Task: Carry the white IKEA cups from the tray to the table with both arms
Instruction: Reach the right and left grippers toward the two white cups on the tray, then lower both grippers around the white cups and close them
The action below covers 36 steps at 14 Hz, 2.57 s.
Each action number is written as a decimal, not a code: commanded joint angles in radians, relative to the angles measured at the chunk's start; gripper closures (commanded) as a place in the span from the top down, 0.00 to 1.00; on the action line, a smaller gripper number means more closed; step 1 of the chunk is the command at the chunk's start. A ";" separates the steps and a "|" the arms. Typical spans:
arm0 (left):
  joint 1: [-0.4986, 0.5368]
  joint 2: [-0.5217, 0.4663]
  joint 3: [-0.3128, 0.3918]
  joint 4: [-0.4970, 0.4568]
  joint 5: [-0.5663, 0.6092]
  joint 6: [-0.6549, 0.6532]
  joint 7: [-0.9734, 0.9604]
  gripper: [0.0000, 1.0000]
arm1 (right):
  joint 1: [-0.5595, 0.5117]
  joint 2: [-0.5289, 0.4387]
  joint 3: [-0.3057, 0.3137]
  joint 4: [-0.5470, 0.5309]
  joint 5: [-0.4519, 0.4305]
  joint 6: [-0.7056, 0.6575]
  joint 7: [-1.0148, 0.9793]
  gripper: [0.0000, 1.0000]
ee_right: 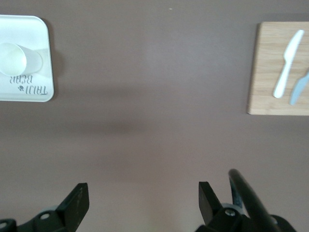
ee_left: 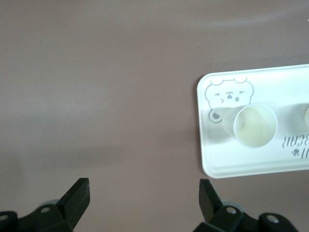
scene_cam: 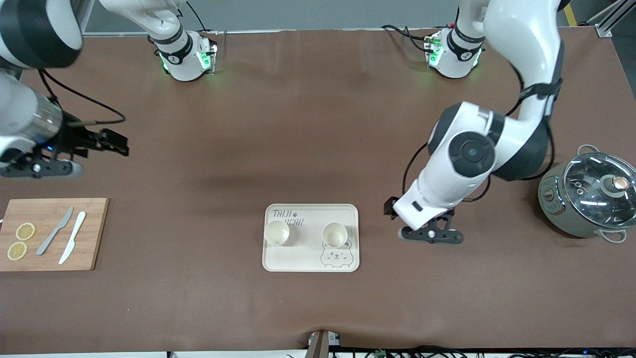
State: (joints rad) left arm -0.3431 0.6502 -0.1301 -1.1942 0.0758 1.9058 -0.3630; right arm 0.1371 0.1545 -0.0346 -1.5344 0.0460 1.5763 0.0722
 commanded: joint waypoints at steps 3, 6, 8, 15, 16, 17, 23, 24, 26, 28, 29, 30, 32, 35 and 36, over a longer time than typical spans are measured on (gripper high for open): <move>-0.060 0.179 -0.002 0.137 0.016 0.102 -0.071 1.00 | 0.044 0.140 -0.005 0.017 0.115 0.158 0.082 1.00; -0.092 0.241 0.000 0.177 0.016 0.142 -0.103 1.00 | 0.108 0.230 -0.005 0.017 0.118 0.299 0.168 1.00; -0.112 0.265 0.000 0.177 0.015 0.194 -0.132 1.00 | 0.143 0.296 -0.005 0.019 0.117 0.397 0.179 1.00; -0.183 0.338 0.053 0.174 0.016 0.360 -0.154 1.00 | 0.231 0.491 -0.005 0.042 0.115 0.684 0.265 1.00; -0.183 0.341 0.055 0.173 0.016 0.366 -0.152 1.00 | 0.242 0.514 -0.005 0.054 0.115 0.714 0.284 1.00; -0.183 0.342 0.055 0.173 0.016 0.371 -0.151 1.00 | 0.251 0.531 -0.005 0.066 0.115 0.728 0.293 1.00; -0.183 0.382 0.066 0.169 0.016 0.415 -0.145 1.00 | 0.323 0.594 -0.005 0.108 0.136 0.794 0.328 1.00; -0.183 0.384 0.066 0.165 0.016 0.415 -0.145 1.00 | 0.331 0.603 -0.005 0.108 0.135 0.795 0.328 1.00; -0.183 0.396 0.066 0.165 0.016 0.415 -0.149 1.00 | 0.351 0.625 -0.005 0.106 0.133 0.817 0.327 1.00; -0.185 0.399 0.064 0.163 0.016 0.415 -0.152 1.00 | 0.355 0.640 -0.005 0.108 0.132 0.829 0.322 1.00; -0.185 0.399 0.064 0.162 0.016 0.415 -0.151 1.00 | 0.358 0.645 -0.005 0.108 0.130 0.835 0.319 1.00; -0.185 0.399 0.064 0.157 0.016 0.415 -0.154 1.00 | 0.363 0.649 -0.007 0.108 0.127 0.844 0.314 0.96; -0.180 0.394 0.058 0.150 -0.055 0.403 -0.283 0.01 | 0.372 0.649 -0.008 0.108 0.111 0.846 0.305 0.63; -0.183 0.396 0.060 0.151 -0.056 0.407 -0.249 0.00 | 0.372 0.649 -0.008 0.108 0.089 0.847 0.305 0.14; -0.183 0.396 0.060 0.151 -0.057 0.407 -0.249 0.00 | 0.372 0.649 -0.008 0.108 0.089 0.847 0.305 0.02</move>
State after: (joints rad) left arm -0.5207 1.0393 -0.0762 -1.0559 0.0365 2.3142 -0.6031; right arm 0.5004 0.7910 -0.0322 -1.4506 0.1500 2.4249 0.3796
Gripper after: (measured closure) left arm 0.515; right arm 0.471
